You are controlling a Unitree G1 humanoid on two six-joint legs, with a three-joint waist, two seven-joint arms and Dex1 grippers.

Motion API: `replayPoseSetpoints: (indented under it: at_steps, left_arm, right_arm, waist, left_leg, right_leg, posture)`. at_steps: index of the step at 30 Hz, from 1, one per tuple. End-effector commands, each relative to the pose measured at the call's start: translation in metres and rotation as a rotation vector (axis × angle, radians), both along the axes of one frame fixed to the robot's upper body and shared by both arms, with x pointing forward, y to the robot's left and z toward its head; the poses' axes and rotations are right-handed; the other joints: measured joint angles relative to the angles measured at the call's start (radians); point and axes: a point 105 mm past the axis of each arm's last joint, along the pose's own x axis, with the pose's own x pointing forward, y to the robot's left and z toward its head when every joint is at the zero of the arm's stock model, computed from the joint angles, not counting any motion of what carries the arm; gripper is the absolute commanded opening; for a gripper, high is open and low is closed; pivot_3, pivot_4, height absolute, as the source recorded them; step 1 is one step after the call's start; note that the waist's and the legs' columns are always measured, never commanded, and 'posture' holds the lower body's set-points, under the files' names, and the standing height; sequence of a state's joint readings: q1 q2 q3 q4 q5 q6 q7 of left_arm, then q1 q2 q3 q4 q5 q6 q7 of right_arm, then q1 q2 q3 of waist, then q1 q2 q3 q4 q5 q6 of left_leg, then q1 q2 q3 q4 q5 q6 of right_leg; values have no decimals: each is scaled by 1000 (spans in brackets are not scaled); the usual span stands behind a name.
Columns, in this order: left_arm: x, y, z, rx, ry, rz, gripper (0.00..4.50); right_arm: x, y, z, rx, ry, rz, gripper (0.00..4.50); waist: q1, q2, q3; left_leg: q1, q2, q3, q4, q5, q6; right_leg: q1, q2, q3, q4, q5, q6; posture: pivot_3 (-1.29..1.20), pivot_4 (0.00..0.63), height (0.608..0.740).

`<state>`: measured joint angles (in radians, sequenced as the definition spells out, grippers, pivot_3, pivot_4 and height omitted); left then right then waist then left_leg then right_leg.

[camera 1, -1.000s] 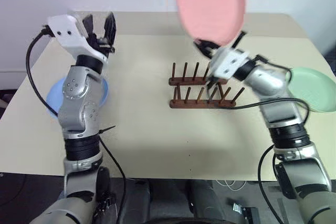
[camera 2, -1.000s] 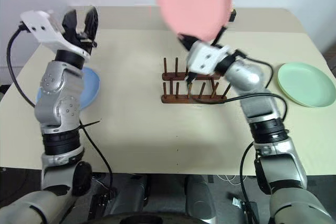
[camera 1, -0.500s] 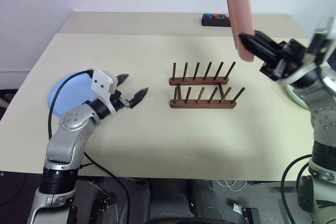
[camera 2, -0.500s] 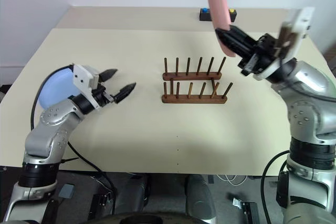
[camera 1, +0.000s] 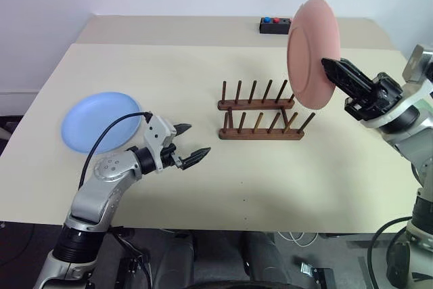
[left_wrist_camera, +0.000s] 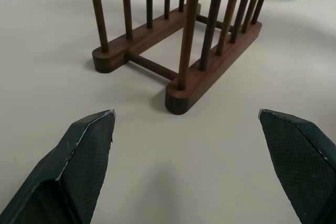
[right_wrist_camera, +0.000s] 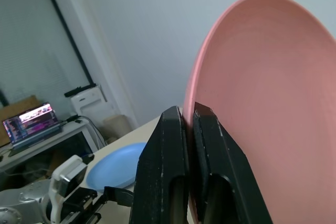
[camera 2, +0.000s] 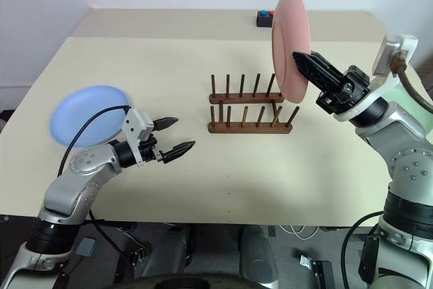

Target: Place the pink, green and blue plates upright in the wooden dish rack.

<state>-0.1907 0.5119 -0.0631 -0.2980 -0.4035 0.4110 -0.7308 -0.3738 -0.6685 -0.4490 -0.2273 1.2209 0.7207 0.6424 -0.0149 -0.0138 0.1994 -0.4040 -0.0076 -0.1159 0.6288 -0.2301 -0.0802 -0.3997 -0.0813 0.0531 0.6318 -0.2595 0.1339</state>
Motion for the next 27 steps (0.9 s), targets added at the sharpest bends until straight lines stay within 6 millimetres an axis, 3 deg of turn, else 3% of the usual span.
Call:
replayPoseSetpoints:
  at_steps: [1,11,15,21,27]
  left_arm:
    - [-6,-7,11,-10,-49,-40,4483]
    - [-9,-11,16,-30,-63,-63,4483]
    - [-10,-14,18,-35,-72,-76,4500]
    - [-11,-17,17,-35,-72,-84,4500]
    - [-11,-18,16,-33,-68,-87,4500]
  right_arm:
    - [-3,-4,6,53,-4,15,0]
    - [8,-10,-4,95,75,-5,0]
    - [9,-13,-8,128,108,0,1401]
    - [9,-13,-8,125,107,-11,4449]
    - [16,-26,-2,111,52,-128,4449]
  waist:
    - [0,0,0]
    - [0,0,0]
    - [0,0,0]
    - [0,1,0]
    - [0,1,0]
  left_leg:
    - [0,0,0,0,0,0]
    - [0,0,0,0,0,0]
    - [0,0,0,0,0,0]
    - [0,0,0,0,0,0]
    - [0,0,0,0,0,0]
  right_leg:
    - [0,0,0,0,0,0]
    - [0,0,0,0,0,0]
    - [0,0,0,0,1,1]
    - [0,0,0,0,1,2]
    - [0,0,0,0,1,2]
  posture:
    - [0,150,734]
    - [0,150,734]
    - [0,150,734]
    - [0,150,734]
    - [0,150,734]
